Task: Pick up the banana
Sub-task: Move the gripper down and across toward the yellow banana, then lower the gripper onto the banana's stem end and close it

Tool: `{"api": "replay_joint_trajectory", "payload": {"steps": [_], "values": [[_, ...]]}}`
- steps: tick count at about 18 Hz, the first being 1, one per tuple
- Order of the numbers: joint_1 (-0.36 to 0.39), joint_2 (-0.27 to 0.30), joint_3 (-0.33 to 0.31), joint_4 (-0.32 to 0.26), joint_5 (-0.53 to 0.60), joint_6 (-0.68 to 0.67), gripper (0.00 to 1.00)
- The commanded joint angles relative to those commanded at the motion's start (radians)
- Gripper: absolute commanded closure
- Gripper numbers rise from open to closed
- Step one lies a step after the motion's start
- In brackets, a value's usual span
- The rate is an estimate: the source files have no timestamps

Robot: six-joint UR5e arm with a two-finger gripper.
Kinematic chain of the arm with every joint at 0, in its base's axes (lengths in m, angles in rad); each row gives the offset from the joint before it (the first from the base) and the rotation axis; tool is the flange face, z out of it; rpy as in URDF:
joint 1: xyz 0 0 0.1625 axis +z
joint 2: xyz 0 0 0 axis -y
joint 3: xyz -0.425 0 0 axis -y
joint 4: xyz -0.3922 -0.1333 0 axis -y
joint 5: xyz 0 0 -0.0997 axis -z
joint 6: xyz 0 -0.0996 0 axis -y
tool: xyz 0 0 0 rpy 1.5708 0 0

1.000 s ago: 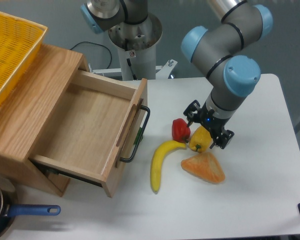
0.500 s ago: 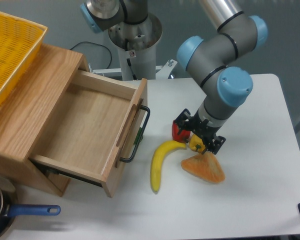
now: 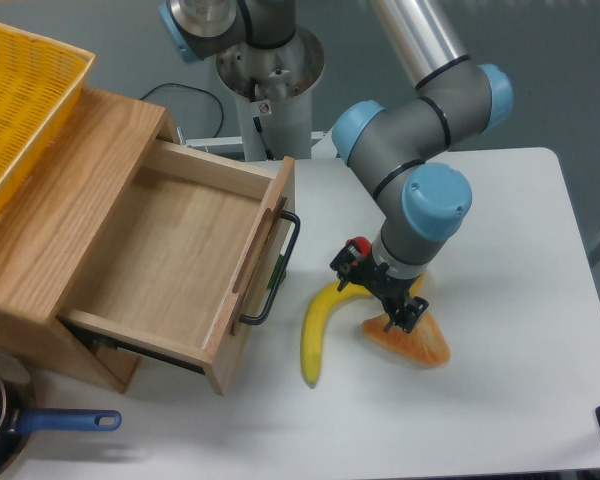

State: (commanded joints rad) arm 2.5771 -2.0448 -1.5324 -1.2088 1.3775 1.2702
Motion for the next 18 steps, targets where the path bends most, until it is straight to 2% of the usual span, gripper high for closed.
{"api": "replay_joint_trajectory", "payload": {"steps": [18], "values": [[-0.026, -0.058, -0.002, 0.002, 0.000, -0.051, 0.00]]}}
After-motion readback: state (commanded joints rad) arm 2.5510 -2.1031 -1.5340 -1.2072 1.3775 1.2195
